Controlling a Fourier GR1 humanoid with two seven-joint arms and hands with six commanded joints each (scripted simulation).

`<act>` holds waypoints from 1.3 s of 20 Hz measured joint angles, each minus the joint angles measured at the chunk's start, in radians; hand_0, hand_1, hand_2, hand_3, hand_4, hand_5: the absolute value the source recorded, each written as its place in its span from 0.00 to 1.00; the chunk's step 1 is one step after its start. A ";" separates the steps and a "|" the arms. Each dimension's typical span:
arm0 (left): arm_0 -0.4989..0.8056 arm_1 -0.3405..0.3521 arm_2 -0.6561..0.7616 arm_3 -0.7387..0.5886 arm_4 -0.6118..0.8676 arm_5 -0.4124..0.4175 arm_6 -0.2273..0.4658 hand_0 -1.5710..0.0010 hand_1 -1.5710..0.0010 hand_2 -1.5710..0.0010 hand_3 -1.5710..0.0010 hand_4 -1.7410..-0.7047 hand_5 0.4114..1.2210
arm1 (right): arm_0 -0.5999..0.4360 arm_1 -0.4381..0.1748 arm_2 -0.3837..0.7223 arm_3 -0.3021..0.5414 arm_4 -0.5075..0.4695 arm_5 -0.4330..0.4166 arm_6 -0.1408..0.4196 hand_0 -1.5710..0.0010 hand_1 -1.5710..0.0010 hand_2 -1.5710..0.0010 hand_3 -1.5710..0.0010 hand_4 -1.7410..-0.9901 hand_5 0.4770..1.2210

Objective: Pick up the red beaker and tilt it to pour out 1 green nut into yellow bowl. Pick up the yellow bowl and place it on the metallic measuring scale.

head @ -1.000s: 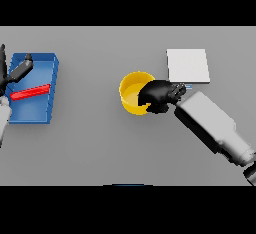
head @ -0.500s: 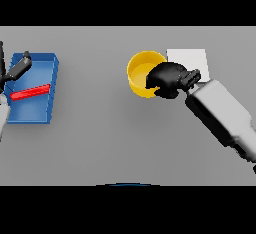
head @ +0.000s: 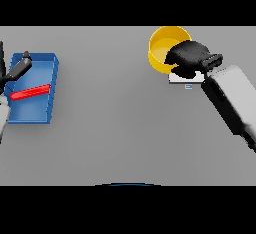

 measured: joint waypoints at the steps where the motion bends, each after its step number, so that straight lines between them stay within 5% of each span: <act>1: 0.008 0.002 0.001 -0.009 0.003 -0.003 0.003 1.00 1.00 1.00 1.00 0.97 0.36 | -0.004 -0.015 -0.007 0.027 0.005 -0.014 -0.021 0.00 0.00 0.03 0.24 0.00 1.00; 5: -0.002 0.003 0.000 -0.003 -0.001 -0.005 0.005 1.00 1.00 1.00 1.00 0.98 0.35 | -0.005 -0.024 -0.045 0.130 0.009 -0.073 -0.042 0.00 0.00 0.04 0.25 0.00 1.00; 12: 0.003 0.009 0.007 0.002 0.001 -0.007 0.011 1.00 1.00 1.00 1.00 0.98 0.33 | -0.029 -0.011 -0.070 0.357 0.042 -0.182 -0.090 0.00 0.00 0.11 0.13 0.00 1.00; 20: -0.007 0.009 0.002 0.007 -0.006 -0.011 0.018 1.00 1.00 1.00 1.00 0.98 0.32 | -0.036 0.019 -0.088 0.451 0.031 -0.227 -0.148 0.04 0.00 0.15 0.07 0.00 1.00; 22: 0.002 0.012 -0.001 0.007 -0.007 -0.013 0.006 1.00 1.00 1.00 1.00 0.98 0.32 | -0.045 0.023 -0.091 0.481 0.035 -0.239 -0.155 0.08 0.04 0.12 0.12 0.01 1.00; 24: -0.002 0.007 -0.004 0.014 -0.007 -0.015 0.006 1.00 1.00 1.00 1.00 0.98 0.32 | -0.042 0.036 -0.097 0.481 0.028 -0.239 -0.135 0.05 0.06 0.08 0.30 0.01 1.00; 26: -0.002 0.003 -0.009 0.011 -0.012 -0.013 0.007 1.00 1.00 1.00 1.00 0.99 0.32 | -0.039 0.028 -0.093 0.461 0.029 -0.224 -0.138 0.22 0.30 0.31 0.43 0.11 0.90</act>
